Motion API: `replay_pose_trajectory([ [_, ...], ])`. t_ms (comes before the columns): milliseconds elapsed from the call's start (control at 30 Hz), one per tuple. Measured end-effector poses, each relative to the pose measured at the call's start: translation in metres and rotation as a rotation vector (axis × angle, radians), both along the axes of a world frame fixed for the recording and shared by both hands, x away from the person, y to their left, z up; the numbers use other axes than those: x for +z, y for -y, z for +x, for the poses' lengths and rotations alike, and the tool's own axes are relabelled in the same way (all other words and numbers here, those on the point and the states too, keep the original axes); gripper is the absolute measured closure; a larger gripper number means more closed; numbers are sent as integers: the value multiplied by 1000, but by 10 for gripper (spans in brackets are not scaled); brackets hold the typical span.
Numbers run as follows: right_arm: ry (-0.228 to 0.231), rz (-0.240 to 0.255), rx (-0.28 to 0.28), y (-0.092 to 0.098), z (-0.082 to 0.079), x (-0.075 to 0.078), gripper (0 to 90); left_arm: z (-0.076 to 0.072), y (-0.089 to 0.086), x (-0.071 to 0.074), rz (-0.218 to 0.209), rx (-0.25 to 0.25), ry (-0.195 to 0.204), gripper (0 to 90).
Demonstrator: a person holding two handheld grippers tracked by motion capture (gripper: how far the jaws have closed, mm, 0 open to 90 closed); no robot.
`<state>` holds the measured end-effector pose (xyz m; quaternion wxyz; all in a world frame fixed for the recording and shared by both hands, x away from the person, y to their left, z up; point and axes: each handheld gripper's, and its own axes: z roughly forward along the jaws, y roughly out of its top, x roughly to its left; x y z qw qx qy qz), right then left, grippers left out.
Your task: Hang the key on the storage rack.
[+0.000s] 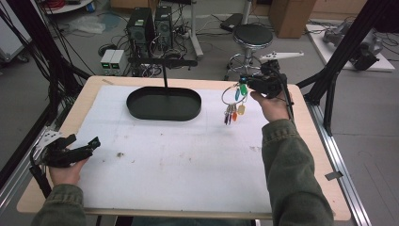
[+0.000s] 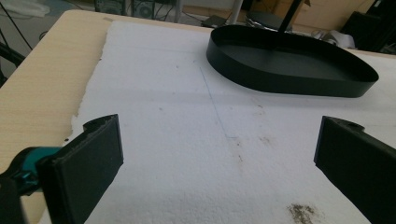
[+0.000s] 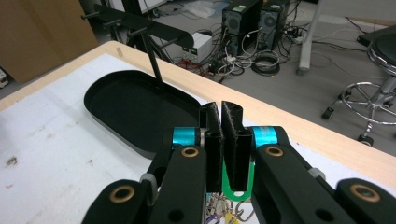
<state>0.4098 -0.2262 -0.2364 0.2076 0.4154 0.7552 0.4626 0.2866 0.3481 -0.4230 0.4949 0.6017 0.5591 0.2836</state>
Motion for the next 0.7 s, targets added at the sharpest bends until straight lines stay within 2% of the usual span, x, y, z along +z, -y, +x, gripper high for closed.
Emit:
replay_pose_trajectory([
  [700, 16, 24, 81, -57, 19, 12, 876, 1, 0, 0, -1, 2, 1, 17],
])
